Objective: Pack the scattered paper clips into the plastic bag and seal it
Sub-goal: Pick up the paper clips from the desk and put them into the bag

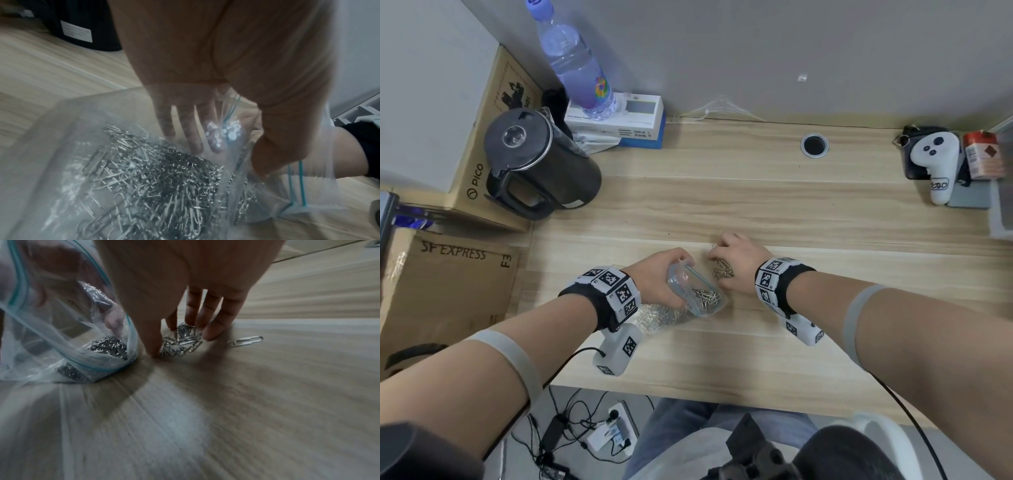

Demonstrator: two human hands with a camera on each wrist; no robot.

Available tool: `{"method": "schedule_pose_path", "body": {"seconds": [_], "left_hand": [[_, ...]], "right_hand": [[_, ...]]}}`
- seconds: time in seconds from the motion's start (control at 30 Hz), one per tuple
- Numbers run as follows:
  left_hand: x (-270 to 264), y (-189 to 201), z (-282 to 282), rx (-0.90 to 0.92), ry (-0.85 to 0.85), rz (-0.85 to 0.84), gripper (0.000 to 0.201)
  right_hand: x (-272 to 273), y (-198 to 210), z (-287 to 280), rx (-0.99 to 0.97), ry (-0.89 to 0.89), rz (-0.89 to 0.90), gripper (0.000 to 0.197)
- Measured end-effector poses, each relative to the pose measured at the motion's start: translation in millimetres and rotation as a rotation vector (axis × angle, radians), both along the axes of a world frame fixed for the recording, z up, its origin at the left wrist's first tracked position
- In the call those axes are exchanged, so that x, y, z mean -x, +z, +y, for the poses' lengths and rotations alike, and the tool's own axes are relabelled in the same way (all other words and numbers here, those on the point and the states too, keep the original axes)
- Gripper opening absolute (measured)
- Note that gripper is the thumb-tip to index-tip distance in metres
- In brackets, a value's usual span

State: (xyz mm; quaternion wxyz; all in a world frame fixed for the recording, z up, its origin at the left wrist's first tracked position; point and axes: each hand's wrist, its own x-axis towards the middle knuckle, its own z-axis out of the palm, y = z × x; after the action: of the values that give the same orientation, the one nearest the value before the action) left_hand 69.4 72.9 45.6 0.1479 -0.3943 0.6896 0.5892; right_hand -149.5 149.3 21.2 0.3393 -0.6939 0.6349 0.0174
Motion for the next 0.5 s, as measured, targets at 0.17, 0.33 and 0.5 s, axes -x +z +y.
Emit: {"method": "schedule_pose_path", "body": {"seconds": [0.17, 0.33, 0.5], "left_hand": [[-1.4, -1.4, -0.6, -0.023, 0.023, 0.025, 0.077], [-1.7, -2.0, -0.3, -0.037, 0.054, 0.04, 0.075], [-1.6, -1.4, -0.1, -0.032, 0.056, 0.057, 0.07]], "right_hand": [[-6.2, -1.8, 0.7, 0.036, 0.095, 0.018, 0.07], [-7.3, -2.7, -0.9, 0.055, 0.085, 0.003, 0.064], [-7.9, -2.8, -3.1, 0.065, 0.073, -0.006, 0.064]]}}
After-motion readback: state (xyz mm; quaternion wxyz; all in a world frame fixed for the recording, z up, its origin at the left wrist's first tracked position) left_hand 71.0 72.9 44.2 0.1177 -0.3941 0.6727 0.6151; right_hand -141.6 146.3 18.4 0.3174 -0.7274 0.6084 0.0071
